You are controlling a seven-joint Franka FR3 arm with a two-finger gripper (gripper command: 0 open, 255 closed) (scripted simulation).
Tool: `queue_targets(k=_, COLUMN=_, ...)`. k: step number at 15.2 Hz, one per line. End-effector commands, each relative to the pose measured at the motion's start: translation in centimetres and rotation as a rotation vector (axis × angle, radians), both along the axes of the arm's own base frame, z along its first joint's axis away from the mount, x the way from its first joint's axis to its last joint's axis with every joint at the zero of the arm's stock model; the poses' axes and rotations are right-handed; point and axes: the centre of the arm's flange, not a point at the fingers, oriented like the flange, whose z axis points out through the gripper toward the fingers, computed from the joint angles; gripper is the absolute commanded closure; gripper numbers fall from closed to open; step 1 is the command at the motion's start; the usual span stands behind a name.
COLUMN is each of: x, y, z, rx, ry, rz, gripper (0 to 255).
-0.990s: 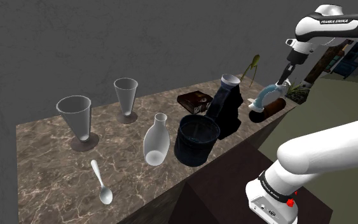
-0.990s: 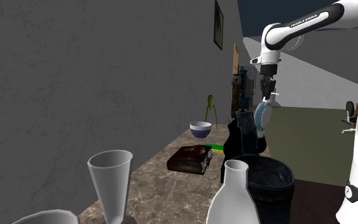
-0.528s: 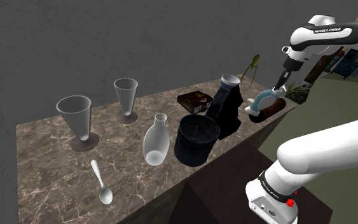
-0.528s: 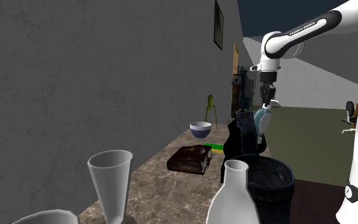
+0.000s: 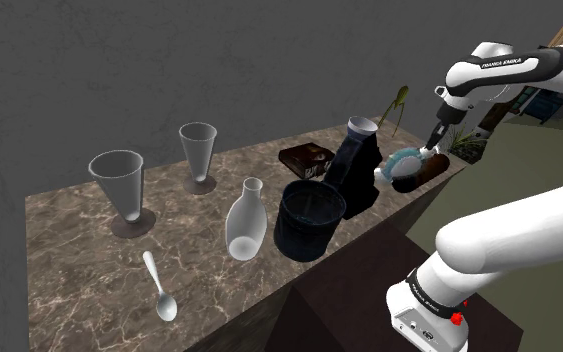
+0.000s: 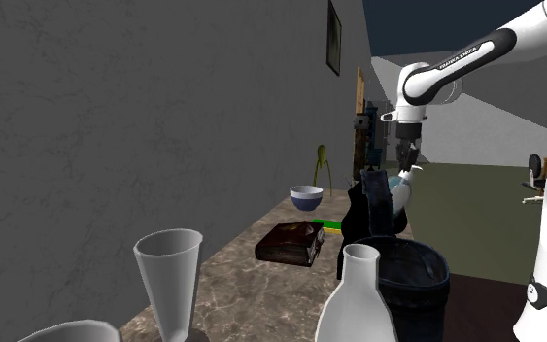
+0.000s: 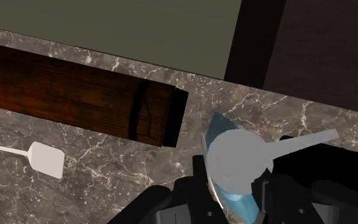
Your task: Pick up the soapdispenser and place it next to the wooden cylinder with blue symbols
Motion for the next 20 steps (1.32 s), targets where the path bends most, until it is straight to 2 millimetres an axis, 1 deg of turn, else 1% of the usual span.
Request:
queue_targets(k=1, x=-0.1, y=-0.2, z=-1.1, rx=0.000, ry=-0.001, rz=0.000, gripper=255)
queue_targets(k=5, x=-0.1, y=-0.2, z=-2.9, rx=0.000, ry=-0.001, rz=0.000, gripper=255)
queue_targets(k=12, x=-0.1, y=-0.2, z=-2.9, rx=0.000, ry=-0.001, rz=0.000, gripper=255)
queue_targets(k=13, x=-0.1, y=-0.2, z=-2.9, rx=0.000, ry=-0.001, rz=0.000, gripper=0)
queue_targets(k=18, x=-0.1, y=-0.2, z=-2.9, rx=0.000, ry=-0.001, rz=0.000, gripper=0)
queue_targets(k=20, x=-0.1, y=-0.1, z=-0.3, rx=0.000, ry=-0.001, rz=0.000, gripper=0)
